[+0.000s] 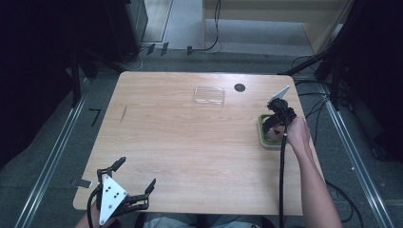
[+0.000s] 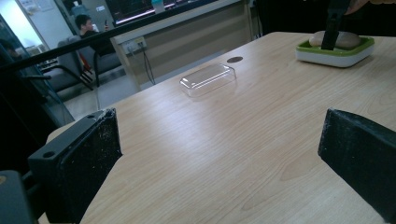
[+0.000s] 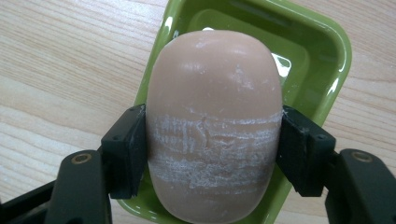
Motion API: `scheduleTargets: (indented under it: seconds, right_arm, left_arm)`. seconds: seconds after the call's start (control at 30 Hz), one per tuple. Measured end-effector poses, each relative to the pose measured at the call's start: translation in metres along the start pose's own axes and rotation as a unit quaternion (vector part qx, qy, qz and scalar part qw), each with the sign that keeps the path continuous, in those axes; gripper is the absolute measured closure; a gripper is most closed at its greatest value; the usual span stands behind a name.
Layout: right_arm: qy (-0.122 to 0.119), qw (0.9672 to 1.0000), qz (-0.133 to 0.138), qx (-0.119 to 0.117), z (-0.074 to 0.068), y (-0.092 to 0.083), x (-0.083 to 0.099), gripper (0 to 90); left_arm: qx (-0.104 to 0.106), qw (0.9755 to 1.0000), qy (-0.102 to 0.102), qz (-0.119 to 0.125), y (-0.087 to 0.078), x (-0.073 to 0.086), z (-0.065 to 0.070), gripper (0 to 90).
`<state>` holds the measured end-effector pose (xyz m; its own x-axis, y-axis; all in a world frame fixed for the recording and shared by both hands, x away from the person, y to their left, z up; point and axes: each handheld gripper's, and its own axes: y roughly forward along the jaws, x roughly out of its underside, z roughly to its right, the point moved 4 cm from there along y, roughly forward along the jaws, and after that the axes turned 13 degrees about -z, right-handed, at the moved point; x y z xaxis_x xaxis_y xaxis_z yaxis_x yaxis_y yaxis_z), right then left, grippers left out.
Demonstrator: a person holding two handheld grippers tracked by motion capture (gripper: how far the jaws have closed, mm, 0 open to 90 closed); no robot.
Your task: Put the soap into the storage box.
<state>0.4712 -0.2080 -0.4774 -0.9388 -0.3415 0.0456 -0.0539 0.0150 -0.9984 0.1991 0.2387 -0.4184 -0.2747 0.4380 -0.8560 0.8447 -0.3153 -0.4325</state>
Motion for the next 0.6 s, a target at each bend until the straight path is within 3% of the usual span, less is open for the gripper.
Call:
scheduleTargets:
  seconds: [0.6]
  right_arm:
    - [0.02,0.9998,-0.004,0.001,0.0053,0.0061,-0.0009,33.6]
  left_arm:
    - [0.0,1.0,0.0,0.0,0.0,0.0,0.0001,0.0]
